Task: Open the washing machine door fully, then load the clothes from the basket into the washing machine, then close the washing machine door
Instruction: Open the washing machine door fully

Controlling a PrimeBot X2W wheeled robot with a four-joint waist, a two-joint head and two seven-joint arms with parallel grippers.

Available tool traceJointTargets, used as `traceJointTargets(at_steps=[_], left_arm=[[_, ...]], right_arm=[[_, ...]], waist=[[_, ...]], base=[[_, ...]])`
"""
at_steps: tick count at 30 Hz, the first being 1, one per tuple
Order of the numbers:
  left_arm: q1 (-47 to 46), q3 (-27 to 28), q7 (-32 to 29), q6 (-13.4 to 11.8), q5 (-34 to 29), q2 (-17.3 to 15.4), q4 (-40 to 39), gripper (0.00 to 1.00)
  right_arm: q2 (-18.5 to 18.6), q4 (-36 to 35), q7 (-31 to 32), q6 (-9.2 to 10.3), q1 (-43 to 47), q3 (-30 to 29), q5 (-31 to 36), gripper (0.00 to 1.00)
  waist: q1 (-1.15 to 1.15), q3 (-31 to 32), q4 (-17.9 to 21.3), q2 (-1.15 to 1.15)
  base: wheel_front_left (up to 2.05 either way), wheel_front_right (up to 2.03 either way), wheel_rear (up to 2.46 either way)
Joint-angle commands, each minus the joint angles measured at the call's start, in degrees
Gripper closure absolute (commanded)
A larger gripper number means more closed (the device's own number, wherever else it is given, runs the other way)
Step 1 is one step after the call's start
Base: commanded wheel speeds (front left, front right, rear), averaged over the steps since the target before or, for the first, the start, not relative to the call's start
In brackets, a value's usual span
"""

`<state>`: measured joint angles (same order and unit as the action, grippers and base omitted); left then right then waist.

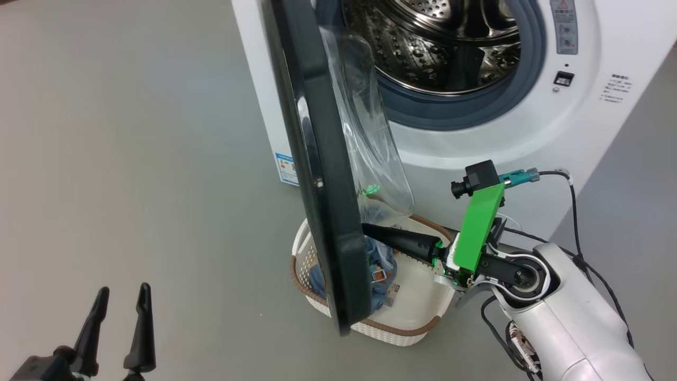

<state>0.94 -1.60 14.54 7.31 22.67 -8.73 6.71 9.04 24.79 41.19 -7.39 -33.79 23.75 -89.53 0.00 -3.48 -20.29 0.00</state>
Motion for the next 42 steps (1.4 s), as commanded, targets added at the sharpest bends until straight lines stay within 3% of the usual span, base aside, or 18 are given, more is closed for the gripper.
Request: traceJointTargets(at_steps=[1, 19, 35, 38, 39, 40, 42], left_arm=[[-1.26, 2.19, 0.46, 0.18, -0.64, -1.31, -1.0, 0.0], [-1.45, 2.41, 0.46, 0.18, -0.6, -1.28, -0.49, 0.0], [-1.07, 2.98, 0.46, 0.18, -0.61, -1.54, -0.68, 0.0], [-1.02, 2.98, 0.46, 0.18, -0.66, -1.54, -0.81, 0.0], [-0.98, 2.94, 0.46, 0.18, -0.69, -1.53, -0.88, 0.0], [-0.93, 2.89, 0.46, 0.18, -0.7, -1.53, -0.96, 0.0], [-0.86, 2.9, 0.46, 0.18, -0.76, -1.53, -1.04, 0.0]], right_arm=[[-1.91, -2.03, 0.18, -0.1, 0.41, 1.31, -0.69, 1.0], [-3.66, -1.25, 0.67, -0.1, -0.04, 2.69, -0.63, 1.0], [-3.41, -2.17, 0.43, -0.1, 0.2, 2.51, -0.11, 1.0], [-3.4, -2.95, 0.02, -0.1, 0.11, 2.25, -0.03, 0.53], [-3.36, -3.24, -0.15, -0.1, 0.12, 2.16, 0.03, 0.24], [-3.31, -3.53, -0.29, -0.1, 0.16, 2.12, 0.13, 0.0], [-3.21, -4.16, -0.54, -0.1, 0.31, 2.05, 0.27, 0.0]], waist=[[0.0, 0.27, -1.01, 0.0], [0.0, 0.47, -3.61, 0.0], [0.0, 0.66, -0.01, 0.0], [0.0, 0.69, 1.34, 0.0], [0.0, 0.73, 1.82, 0.0], [0.0, 0.78, 2.31, 0.0], [0.0, 0.89, 3.33, 0.0]], base=[[0.0, 0.0, 0.0], [0.0, 0.0, 0.0], [0.0, 0.0, 0.0], [0.0, 0.0, 0.0], [0.0, 0.0, 0.0], [0.0, 0.0, 0.0], [0.0, 0.0, 0.0]])
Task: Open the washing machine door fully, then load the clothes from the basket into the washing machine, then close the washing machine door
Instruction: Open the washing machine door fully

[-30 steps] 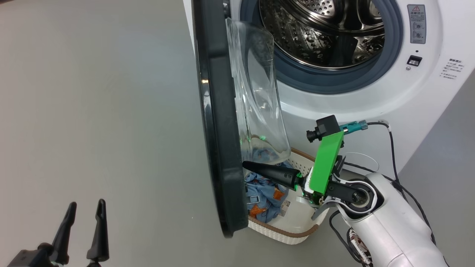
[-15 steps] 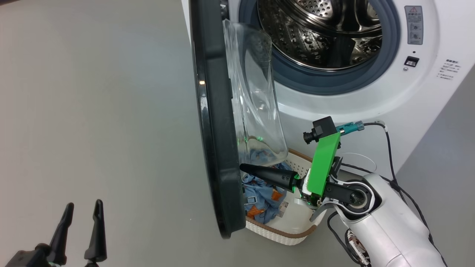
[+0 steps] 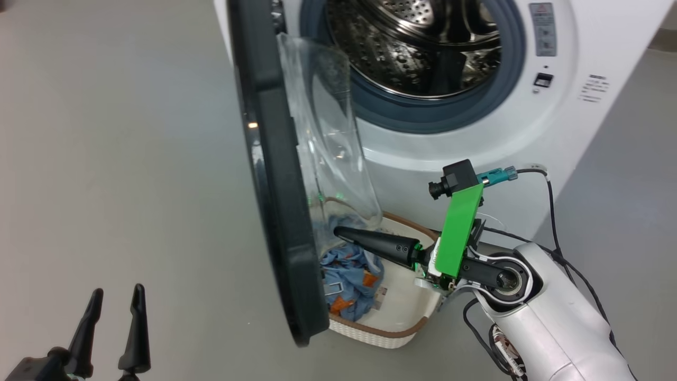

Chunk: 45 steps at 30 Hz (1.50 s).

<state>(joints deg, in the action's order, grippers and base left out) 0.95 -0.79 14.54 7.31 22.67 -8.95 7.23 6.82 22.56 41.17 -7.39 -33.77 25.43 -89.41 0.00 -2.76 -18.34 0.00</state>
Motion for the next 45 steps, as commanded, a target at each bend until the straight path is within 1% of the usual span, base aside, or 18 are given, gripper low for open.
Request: traceJointTargets(at_steps=[1, 6, 10, 18, 25, 30, 34, 37, 40, 45], left_arm=[[-0.81, 2.11, 0.46, 0.18, -0.77, -1.31, -1.63, 0.0], [-0.43, 2.18, 0.46, 0.18, -0.97, -1.31, -1.94, 0.0], [-0.14, 2.12, 0.46, 0.18, -1.19, -1.24, -2.19, 0.0], [0.38, 1.83, 0.46, 0.18, -1.63, -1.02, -2.41, 0.0], [1.13, 1.88, 0.46, 0.18, -2.03, -0.58, -2.37, 0.0], [1.65, 2.02, 0.46, 0.18, -2.37, -0.28, -2.59, 0.0], [1.87, 1.85, 0.46, 0.18, -2.56, -0.36, -2.84, 0.0], [2.28, 2.42, 0.46, 0.18, -2.57, -0.37, -3.12, 0.0], [2.23, 2.2, 0.46, 0.18, -2.45, -0.36, -3.14, 0.0], [2.14, 2.3, 0.46, 0.18, -2.28, 0.02, -3.4, 0.0]], right_arm=[[-0.9, -2.31, -0.76, -0.1, 0.34, 0.32, 0.33, 0.0], [-0.4, -4.3, -2.0, -0.1, 0.85, 0.14, 1.18, 0.0], [0.45, -6.89, -4.58, -0.1, 1.69, -0.28, 2.82, 0.0], [3.09, -11.38, -13.06, -0.1, 4.0, 0.14, 8.95, 0.0], [4.48, -14.96, -20.19, -0.1, 7.47, -0.2, 9.7, 0.0], [5.79, -16.83, -24.01, -0.1, 9.91, -0.28, 9.59, 0.0], [7.38, -17.9, -27.69, -0.1, 11.76, -0.03, 11.35, 0.0], [7.78, -18.45, -30.39, -0.1, 13.44, 0.19, 11.83, 0.0], [8.96, -17.92, -33.66, -0.1, 14.82, 0.65, 14.24, 0.0], [10.74, -17.38, -40.81, -0.1, 17.23, 1.89, 19.56, 0.0]], waist=[[0.0, 0.21, 1.91, 0.0], [0.0, 0.59, 3.9, 0.0], [0.0, 0.86, 5.69, 0.0], [0.0, 1.54, 9.02, 0.0], [0.0, 2.81, 12.16, 0.0], [0.0, 3.13, 14.27, 0.0], [0.0, 3.16, 15.48, 0.0], [0.0, 3.0, 16.57, 0.0], [0.0, 2.83, 17.13, 0.0], [0.0, 2.68, 18.09, 0.0]], base=[[0.0, 0.0, 0.0], [0.0, 0.0, 0.0], [0.0, 0.0, 0.0], [0.0, 0.0, 0.0], [0.0, 0.0, 0.0], [0.0, 0.0, 0.0], [0.0, 0.0, 0.0], [0.0, 0.0, 0.0], [0.0, 0.0, 0.0], [0.0, 0.0, 0.0]])
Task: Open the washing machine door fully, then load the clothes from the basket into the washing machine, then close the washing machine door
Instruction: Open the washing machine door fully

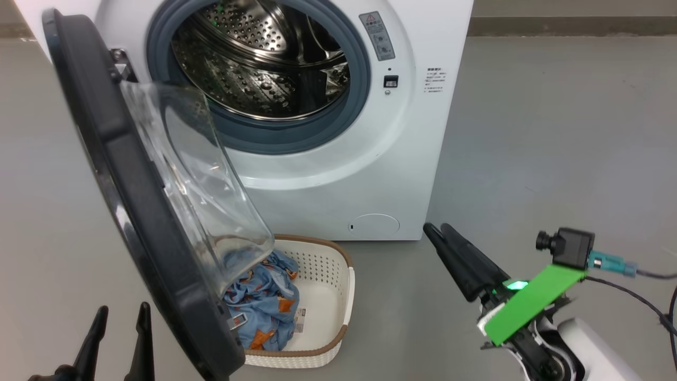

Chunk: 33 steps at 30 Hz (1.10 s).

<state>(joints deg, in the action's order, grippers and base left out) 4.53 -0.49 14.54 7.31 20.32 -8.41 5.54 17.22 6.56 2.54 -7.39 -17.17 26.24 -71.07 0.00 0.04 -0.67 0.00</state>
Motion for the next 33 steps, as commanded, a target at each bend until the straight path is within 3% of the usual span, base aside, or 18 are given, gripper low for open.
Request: traceJointTargets(at_steps=[1, 12, 22, 33], left_arm=[[-1.43, 2.0, 0.46, 0.18, 0.07, -0.44, -1.76, 0.0], [-1.35, 2.06, 0.46, 0.18, 0.05, 0.03, -1.92, 0.0], [-1.59, 2.12, 0.46, 0.18, 0.01, -0.08, -1.8, 0.0], [-1.78, 2.19, 0.46, 0.18, 0.23, -0.32, -1.6, 0.0]], right_arm=[[1.01, -1.1, -3.71, -0.1, 1.13, 1.37, 2.71, 0.0], [3.49, 4.2, -16.85, -0.1, 5.6, -1.64, 15.92, 0.0], [-2.82, 4.66, -17.53, -0.1, 10.75, -15.89, 38.05, 0.0], [-6.12, 2.91, -17.53, -0.1, 12.96, -21.35, 45.33, 0.0]], waist=[[0.0, -0.15, 0.55, 0.0], [0.0, -0.12, 0.88, 0.0], [0.0, -0.24, 0.56, 0.0], [0.0, -0.45, 0.41, 0.0]], base=[[0.0, 0.0, 0.0], [0.0, 0.0, 0.0], [0.0, 0.0, 0.0], [0.0, 0.0, 0.0]])
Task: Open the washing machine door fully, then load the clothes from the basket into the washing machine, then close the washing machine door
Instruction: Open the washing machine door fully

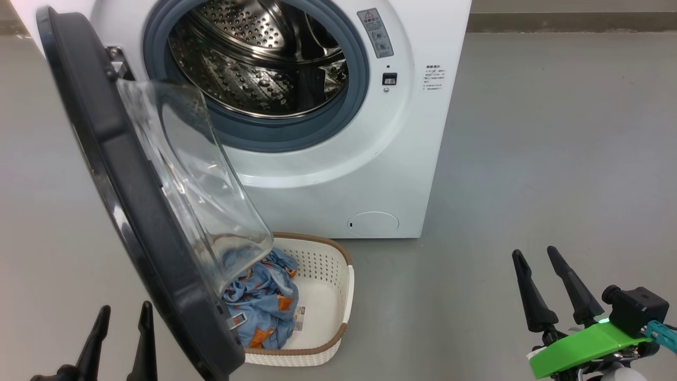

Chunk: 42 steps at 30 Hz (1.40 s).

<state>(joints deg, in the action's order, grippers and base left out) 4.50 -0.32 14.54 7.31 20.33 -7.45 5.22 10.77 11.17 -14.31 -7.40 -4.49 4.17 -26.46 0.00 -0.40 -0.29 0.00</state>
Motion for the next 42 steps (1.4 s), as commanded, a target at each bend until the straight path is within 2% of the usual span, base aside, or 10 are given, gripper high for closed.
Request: traceJointTargets(at_steps=[1, 34, 36, 37, 39, 40, 42], left_arm=[[-1.75, 2.04, 0.46, 0.18, 0.21, -1.29, -1.29, 0.0], [-2.13, 1.3, 0.46, 0.18, 0.43, -2.21, -1.69, 0.0], [-2.14, 1.28, 0.46, 0.18, 0.49, -2.27, -1.65, 0.19], [-2.14, 1.28, 0.46, 0.18, 0.52, -2.3, -1.64, 0.46], [-2.15, 1.33, 0.46, 0.18, 0.58, -2.36, -1.67, 0.76], [-2.17, 1.38, 0.46, 0.18, 0.62, -2.38, -1.7, 0.97], [-2.21, 1.52, 0.46, 0.18, 0.67, -2.43, -1.8, 1.0]], right_arm=[[0.23, -1.74, -0.68, -0.09, 0.32, 0.63, 1.11, 0.0], [-0.7, -1.89, -0.69, -0.09, 0.05, 0.6, 3.25, 0.0], [-0.78, -1.81, -0.69, -0.09, 0.08, 0.62, 3.27, 0.0], [-0.81, -1.77, -0.69, -0.09, 0.11, 0.63, 3.28, 0.0], [-0.87, -1.73, -0.69, -0.09, 0.14, 0.67, 3.29, 0.0], [-0.89, -1.7, -0.69, -0.09, 0.15, 0.69, 3.27, 0.0], [-0.89, -1.66, -0.69, -0.09, 0.18, 0.69, 3.2, 0.0]], waist=[[0.0, -0.01, 0.03, 0.0], [0.0, -0.77, -0.26, 0.0], [0.0, -0.78, -0.26, 0.0], [0.0, -0.76, -0.26, 0.0], [0.0, -0.75, -0.25, 0.0], [0.0, -0.74, -0.26, 0.0], [0.0, -0.73, -0.28, 0.0]], base=[[0.0, 0.0, 0.0], [0.0, 0.0, 0.0], [0.0, 0.0, 0.0], [0.0, 0.0, 0.0], [0.0, 0.0, 0.0], [0.0, 0.0, 0.0], [0.0, 0.0, 0.0]])
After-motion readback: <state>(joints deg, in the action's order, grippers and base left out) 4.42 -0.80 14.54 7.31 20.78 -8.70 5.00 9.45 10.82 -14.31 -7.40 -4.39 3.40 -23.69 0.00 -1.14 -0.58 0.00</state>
